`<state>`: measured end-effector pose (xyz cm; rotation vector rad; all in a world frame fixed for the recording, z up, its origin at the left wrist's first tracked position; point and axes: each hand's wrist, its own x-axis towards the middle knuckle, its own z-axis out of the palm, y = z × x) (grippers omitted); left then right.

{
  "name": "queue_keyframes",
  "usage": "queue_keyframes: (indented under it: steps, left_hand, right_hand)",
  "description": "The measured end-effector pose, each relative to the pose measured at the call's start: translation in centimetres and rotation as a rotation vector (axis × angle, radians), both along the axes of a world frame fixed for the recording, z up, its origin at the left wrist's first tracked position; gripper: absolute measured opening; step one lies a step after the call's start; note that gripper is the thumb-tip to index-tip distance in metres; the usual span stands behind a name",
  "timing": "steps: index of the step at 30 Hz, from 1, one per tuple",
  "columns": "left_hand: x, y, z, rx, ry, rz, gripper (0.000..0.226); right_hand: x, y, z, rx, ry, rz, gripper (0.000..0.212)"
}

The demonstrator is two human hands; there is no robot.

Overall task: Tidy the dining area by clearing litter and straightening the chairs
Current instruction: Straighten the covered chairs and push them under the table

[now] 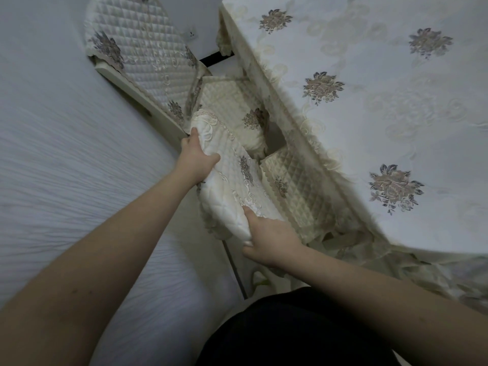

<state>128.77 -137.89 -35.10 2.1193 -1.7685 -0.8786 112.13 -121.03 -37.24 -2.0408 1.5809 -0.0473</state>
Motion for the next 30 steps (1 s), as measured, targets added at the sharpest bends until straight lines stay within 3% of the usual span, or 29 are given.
queue_keyframes:
  steps: [7, 11, 14, 17, 20, 24, 30]
  left_hand:
    - [-1.1, 0.5, 1.0, -0.006, -0.226, -0.030, 0.078]
    - [-2.4, 2.8, 2.2, -0.171, -0.347, -0.058, 0.063]
    - [-3.2, 5.0, 1.9, -0.156, -0.319, -0.010, 0.069]
    - [-4.3, 7.4, 1.2, -0.135, -0.398, -0.041, 0.071]
    - [-5.2, 9.7, 0.5, -0.189, -0.481, -0.033, 0.073]
    - [-7.4, 13.3, -1.4, -0.265, -0.582, -0.037, 0.071]
    - [-8.8, 17.7, -2.5, -0.204, -0.626, -0.131, 0.062]
  right_hand:
    - [0.3, 0.9, -1.3, 0.030, -0.121, -0.112, 0.083]
    - [-0.7, 0.6, -1.9, 0.072, -0.160, -0.055, 0.090]
    - [-2.8, 0.7, -1.3, -0.039, -0.241, 0.060, 0.099]
    - [-6.7, 0.5, -0.7, -0.136, -0.294, 0.078, 0.087]
    - [-10.2, -0.3, -0.5, -0.143, -0.239, 0.034, 0.076]
    - [-13.4, -0.1, -1.0, -0.112, -0.156, 0.007, 0.075]
    - [-17.2, 3.5, -1.2, -0.202, 0.122, 0.016, 0.062]
